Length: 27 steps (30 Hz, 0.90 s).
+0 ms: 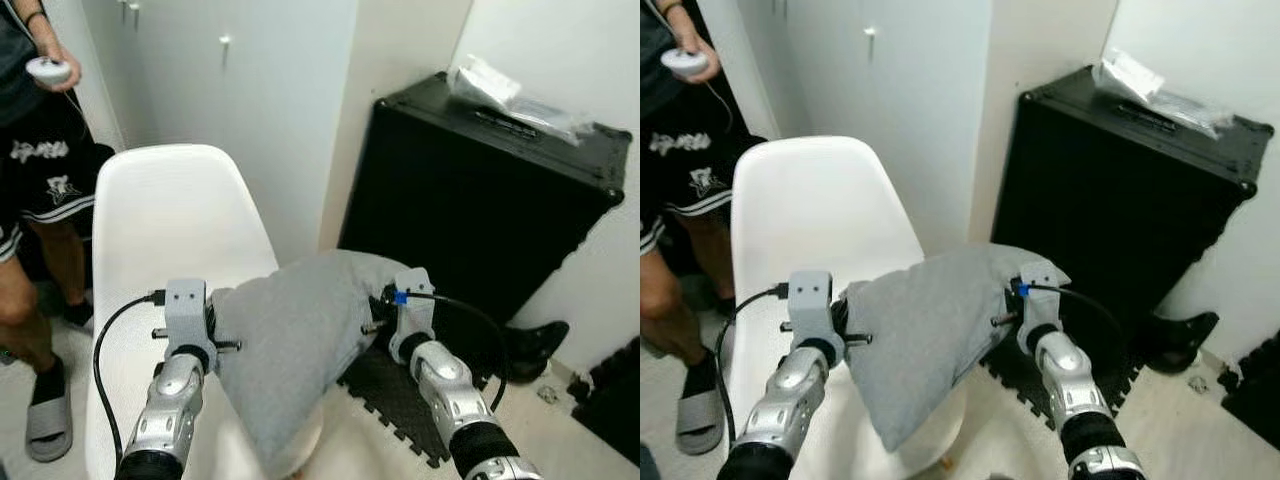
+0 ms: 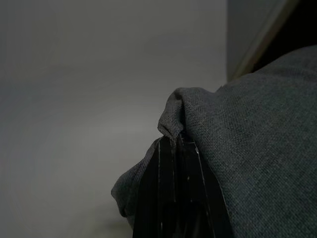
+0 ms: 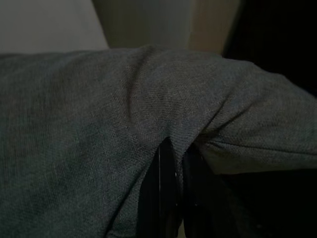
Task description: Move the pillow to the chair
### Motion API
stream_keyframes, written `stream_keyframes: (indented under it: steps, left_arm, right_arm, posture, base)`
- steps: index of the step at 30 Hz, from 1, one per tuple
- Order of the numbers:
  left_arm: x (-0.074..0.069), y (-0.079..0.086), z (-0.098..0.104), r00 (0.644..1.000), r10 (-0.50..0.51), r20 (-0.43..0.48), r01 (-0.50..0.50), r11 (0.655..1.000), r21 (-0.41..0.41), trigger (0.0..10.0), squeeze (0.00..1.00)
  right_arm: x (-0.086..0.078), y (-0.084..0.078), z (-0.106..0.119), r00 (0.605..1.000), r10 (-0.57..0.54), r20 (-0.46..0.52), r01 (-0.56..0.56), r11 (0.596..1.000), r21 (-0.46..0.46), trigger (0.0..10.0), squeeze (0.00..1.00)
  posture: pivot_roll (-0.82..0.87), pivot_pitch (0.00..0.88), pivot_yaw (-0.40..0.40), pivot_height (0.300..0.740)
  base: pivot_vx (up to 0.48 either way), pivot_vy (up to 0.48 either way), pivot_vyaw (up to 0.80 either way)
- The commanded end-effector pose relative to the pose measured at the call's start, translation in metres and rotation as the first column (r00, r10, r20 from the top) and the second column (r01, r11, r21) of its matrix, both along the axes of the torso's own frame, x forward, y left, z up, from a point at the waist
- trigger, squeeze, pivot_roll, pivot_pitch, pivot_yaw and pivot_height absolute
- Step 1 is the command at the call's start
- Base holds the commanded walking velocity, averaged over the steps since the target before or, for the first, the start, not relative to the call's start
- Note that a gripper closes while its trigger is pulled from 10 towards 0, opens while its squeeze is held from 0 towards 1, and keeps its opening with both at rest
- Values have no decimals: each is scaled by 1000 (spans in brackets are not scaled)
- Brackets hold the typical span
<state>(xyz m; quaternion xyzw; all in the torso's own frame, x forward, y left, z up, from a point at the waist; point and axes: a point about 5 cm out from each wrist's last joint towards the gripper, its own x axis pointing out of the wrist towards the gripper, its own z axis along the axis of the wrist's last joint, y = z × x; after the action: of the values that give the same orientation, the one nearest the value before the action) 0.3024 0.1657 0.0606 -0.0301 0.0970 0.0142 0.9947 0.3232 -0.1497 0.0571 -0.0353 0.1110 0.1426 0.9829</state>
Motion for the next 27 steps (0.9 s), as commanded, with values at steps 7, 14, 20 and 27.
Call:
stream_keyframes:
  steps: [7,14,20,27]
  left_arm:
    - [1,-1,0,1000,6,-1,-6,1000,9,10000,0]
    - [1,2,-2,1000,19,-8,-19,1000,15,10000,0]
    - [1,2,-2,1000,22,-8,-22,1000,18,10000,0]
    - [2,4,-1,1000,23,-8,-23,999,22,10000,0]
  right_arm:
    - [3,3,4,1000,10,25,-10,1000,-4,10000,0]
    - [3,4,3,1000,19,17,-19,1000,8,10000,0]
    - [3,5,3,1000,23,16,-23,1000,9,10000,0]
    - [3,4,3,1000,17,24,-17,1000,5,10000,0]
  posture:
    - [-22,44,-104,698]
    - [-21,39,-104,698]
    - [-20,37,-104,698]
    - [-17,30,-102,698]
  base:
    - [0,0,0]
    - [0,0,0]
    - [0,0,0]
    - [0,0,0]
